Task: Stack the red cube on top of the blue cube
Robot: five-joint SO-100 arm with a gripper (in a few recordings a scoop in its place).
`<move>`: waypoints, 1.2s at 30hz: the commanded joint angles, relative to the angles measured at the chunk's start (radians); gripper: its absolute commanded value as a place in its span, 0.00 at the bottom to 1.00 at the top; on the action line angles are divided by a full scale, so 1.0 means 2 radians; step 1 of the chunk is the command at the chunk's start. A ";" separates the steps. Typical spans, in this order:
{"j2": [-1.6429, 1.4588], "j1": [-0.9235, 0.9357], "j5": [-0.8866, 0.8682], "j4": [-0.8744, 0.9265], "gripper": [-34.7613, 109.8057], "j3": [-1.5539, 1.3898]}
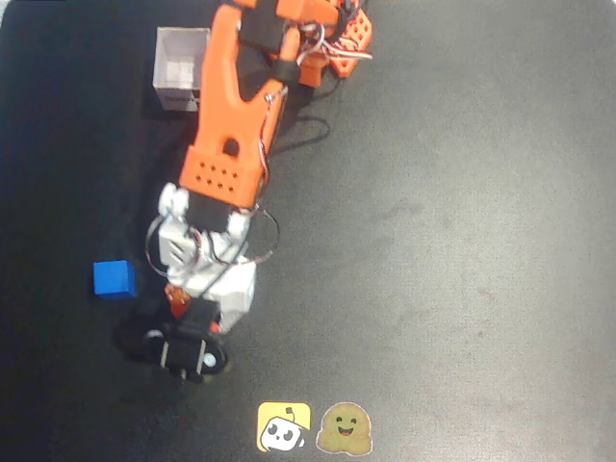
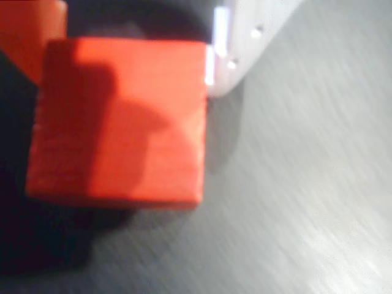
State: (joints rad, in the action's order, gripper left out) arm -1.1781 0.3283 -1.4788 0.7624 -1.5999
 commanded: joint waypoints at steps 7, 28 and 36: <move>-0.104 0.053 0.048 0.067 0.24 -0.018; -0.097 0.177 0.117 0.129 0.24 0.054; -0.085 0.173 0.124 0.133 0.24 0.060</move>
State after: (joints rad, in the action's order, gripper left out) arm -1.3392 0.6750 -1.2441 1.0186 -1.5309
